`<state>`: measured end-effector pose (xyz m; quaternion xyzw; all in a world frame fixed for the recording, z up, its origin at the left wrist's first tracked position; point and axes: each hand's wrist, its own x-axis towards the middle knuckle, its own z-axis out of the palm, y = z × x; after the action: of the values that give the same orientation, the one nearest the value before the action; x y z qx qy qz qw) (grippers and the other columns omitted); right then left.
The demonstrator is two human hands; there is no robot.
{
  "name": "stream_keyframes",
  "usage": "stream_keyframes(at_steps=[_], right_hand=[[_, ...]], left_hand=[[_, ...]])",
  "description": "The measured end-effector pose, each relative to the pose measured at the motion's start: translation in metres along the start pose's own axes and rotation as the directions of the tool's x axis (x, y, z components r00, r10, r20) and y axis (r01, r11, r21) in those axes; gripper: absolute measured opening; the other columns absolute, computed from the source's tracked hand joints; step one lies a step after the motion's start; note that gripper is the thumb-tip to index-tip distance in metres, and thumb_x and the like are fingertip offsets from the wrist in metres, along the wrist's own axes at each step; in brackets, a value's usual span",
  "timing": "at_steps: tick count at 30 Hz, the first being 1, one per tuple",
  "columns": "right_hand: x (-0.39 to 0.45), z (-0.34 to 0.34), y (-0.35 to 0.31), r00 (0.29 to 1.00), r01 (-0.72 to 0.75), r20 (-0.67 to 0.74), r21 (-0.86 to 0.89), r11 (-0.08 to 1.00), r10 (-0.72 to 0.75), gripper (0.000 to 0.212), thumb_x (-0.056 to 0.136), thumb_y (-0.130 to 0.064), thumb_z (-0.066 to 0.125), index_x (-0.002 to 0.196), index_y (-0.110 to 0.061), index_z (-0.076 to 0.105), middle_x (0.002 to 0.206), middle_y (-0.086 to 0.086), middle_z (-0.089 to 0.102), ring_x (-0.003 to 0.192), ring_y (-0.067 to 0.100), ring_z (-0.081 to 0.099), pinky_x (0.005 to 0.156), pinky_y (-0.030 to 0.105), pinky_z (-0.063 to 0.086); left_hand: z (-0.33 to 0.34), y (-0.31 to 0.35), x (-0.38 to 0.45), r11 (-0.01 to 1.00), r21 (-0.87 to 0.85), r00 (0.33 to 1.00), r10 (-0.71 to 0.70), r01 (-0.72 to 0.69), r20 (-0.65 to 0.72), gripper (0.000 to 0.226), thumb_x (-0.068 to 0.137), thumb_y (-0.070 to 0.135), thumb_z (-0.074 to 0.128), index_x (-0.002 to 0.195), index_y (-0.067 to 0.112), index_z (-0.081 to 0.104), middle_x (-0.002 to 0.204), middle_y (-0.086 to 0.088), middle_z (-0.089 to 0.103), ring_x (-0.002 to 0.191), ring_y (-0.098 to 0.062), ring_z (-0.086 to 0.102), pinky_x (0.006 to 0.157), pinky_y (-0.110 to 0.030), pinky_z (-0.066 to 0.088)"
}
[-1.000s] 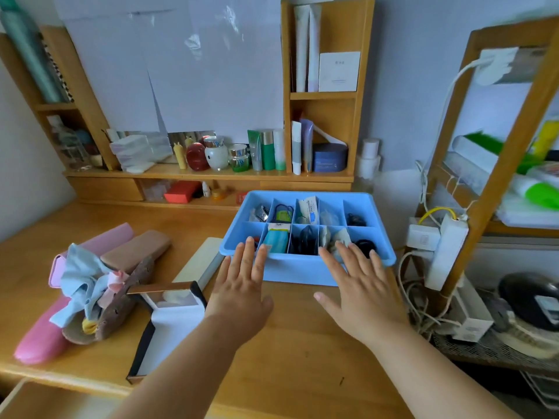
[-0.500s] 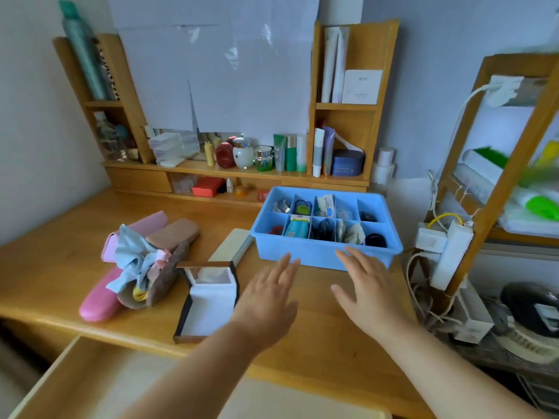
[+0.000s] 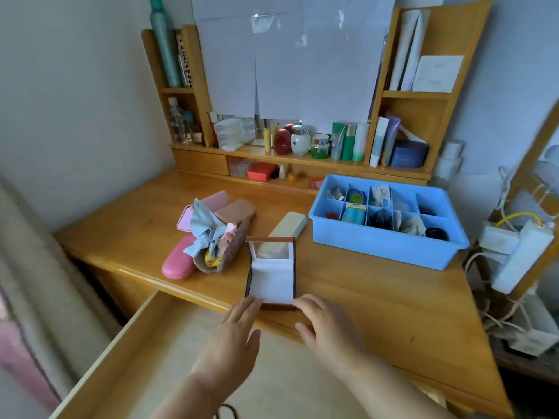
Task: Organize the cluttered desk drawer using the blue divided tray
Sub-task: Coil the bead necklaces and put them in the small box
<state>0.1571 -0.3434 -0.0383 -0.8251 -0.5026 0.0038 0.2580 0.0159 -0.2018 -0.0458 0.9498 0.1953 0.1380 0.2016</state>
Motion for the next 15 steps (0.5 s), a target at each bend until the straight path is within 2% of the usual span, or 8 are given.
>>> stream_keyframes(at_steps=[3, 5, 7, 9, 12, 15], right_hand=[[-0.017, -0.004, 0.008, 1.0, 0.019, 0.02, -0.09, 0.996, -0.017, 0.043, 0.096, -0.032, 0.046, 0.139, -0.03, 0.041, 0.133, -0.01, 0.047, 0.118, 0.013, 0.046, 0.094, 0.021, 0.038], [-0.033, -0.017, 0.015, 1.0, -0.016, -0.01, -0.138, 0.99, 0.015, 0.038, 0.093, -0.031, 0.053, 0.131, -0.029, 0.05, 0.121, -0.009, 0.054, 0.109, 0.015, 0.052, 0.087, 0.022, 0.04], [-0.054, -0.033, 0.025, 0.995, -0.057, -0.095, -0.159, 0.986, 0.042, 0.026, 0.079, -0.025, 0.073, 0.104, -0.023, 0.067, 0.096, -0.007, 0.063, 0.086, 0.018, 0.062, 0.071, 0.024, 0.047], [-0.077, -0.045, 0.043, 0.982, -0.104, -0.173, -0.152, 0.983, 0.078, 0.018, 0.07, -0.017, 0.081, 0.083, -0.02, 0.07, 0.079, -0.007, 0.062, 0.069, 0.017, 0.061, 0.058, 0.023, 0.046], [-0.099, -0.058, 0.063, 0.964, -0.212, -0.179, -0.076, 0.974, 0.196, 0.005, 0.083, -0.017, 0.07, 0.087, -0.02, 0.068, 0.082, -0.01, 0.06, 0.074, 0.01, 0.057, 0.06, 0.015, 0.041], [-0.104, -0.06, 0.072, 0.953, -0.245, -0.201, -0.065, 0.967, 0.228, 0.007, 0.088, -0.019, 0.064, 0.093, -0.02, 0.068, 0.087, -0.011, 0.061, 0.078, 0.008, 0.057, 0.064, 0.017, 0.045]], left_hand=[[0.008, 0.017, 0.0, 0.999, -0.016, 0.999, 0.05, -0.05, 0.005, 0.055, 0.094, 0.022, 0.047, 0.146, 0.025, 0.028, 0.152, 0.011, 0.025, 0.14, -0.006, 0.024, 0.111, -0.012, 0.015], [0.017, 0.034, 0.001, 0.994, -0.025, 0.994, 0.106, -0.106, 0.024, 0.055, 0.095, 0.024, 0.045, 0.146, 0.025, 0.028, 0.151, 0.011, 0.025, 0.139, -0.005, 0.023, 0.11, -0.011, 0.014], [0.027, 0.054, 0.001, 0.987, -0.034, 0.984, 0.161, -0.159, 0.071, 0.054, 0.095, 0.026, 0.043, 0.147, 0.026, 0.026, 0.152, 0.012, 0.024, 0.14, -0.005, 0.022, 0.111, -0.012, 0.013], [0.041, 0.077, 0.001, 0.977, -0.031, 0.971, 0.214, -0.212, 0.11, 0.055, 0.096, 0.029, 0.041, 0.148, 0.027, 0.024, 0.153, 0.012, 0.022, 0.14, -0.005, 0.02, 0.111, -0.012, 0.012], [0.059, 0.104, 0.0, 0.966, -0.007, 0.957, 0.257, -0.258, 0.134, 0.057, 0.097, 0.03, 0.039, 0.15, 0.026, 0.019, 0.155, 0.012, 0.018, 0.142, -0.005, 0.015, 0.113, -0.015, 0.011], [0.063, 0.112, -0.003, 0.965, -0.009, 0.953, 0.261, -0.263, 0.155, 0.06, 0.097, 0.03, 0.039, 0.151, 0.028, 0.014, 0.158, 0.012, 0.01, 0.144, -0.008, 0.012, 0.117, -0.022, 0.012]])
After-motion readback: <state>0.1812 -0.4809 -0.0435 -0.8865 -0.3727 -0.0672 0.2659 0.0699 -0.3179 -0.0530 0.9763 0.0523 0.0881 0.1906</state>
